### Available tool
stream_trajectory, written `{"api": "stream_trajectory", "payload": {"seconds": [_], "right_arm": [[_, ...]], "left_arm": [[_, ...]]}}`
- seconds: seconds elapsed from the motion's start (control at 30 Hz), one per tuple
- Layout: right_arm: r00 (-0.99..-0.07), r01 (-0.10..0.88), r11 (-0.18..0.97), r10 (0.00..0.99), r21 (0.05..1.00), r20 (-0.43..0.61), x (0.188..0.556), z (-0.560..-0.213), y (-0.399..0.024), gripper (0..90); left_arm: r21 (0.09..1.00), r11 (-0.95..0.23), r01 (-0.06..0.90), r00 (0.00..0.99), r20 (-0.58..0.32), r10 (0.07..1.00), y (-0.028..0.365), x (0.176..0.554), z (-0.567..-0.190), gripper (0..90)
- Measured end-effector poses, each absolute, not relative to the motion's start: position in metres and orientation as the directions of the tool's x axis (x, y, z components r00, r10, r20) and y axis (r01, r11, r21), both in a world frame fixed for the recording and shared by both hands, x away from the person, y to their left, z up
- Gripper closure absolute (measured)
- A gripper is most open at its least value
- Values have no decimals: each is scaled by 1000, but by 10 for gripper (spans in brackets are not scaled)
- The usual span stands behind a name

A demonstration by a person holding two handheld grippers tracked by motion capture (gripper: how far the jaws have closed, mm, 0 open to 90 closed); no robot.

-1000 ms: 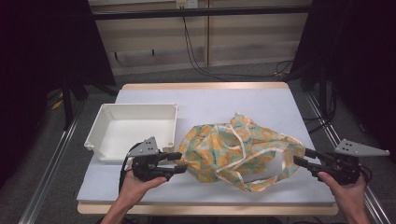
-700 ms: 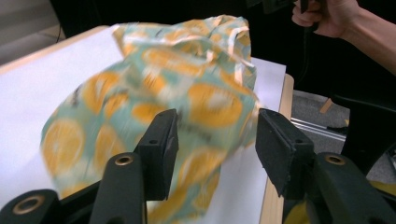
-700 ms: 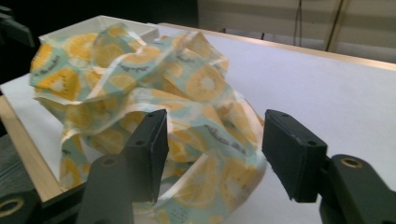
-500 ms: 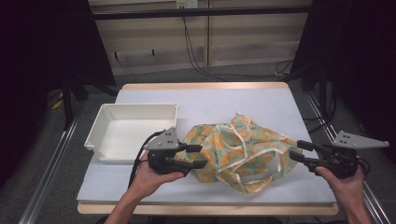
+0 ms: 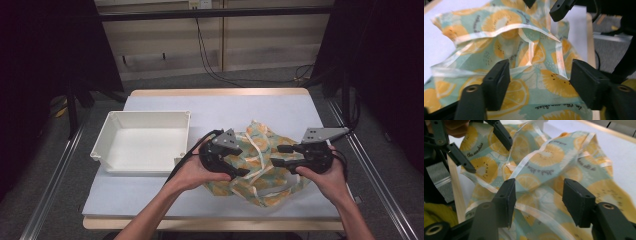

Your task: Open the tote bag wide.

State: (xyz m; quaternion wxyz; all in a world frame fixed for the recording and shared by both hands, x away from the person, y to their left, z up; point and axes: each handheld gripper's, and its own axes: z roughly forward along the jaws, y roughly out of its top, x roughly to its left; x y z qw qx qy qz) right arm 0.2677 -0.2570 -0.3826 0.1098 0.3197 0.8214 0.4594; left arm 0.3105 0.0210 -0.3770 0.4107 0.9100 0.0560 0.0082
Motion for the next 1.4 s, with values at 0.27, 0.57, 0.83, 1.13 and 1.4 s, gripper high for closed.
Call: {"api": "stream_trajectory", "payload": {"seconds": [0.27,0.57,0.83,1.13,1.4], "right_arm": [[-797,459,501,597,734,91,287,-407,-235,358],[-827,465,568,552,680,105,287,-422,-221,648],[-861,436,601,496,670,115,271,-427,-219,890],[-893,408,646,431,645,133,239,-435,-228,900],[-915,391,686,363,614,176,220,-443,-225,900]], "left_arm": [[647,-760,52,996,25,90,16,310,-391,346],[685,-719,115,988,-4,155,42,332,-381,876],[665,-731,156,975,16,223,56,345,-381,894],[638,-746,192,960,35,277,72,357,-390,899],[609,-768,202,961,30,276,61,358,-407,895]]}}
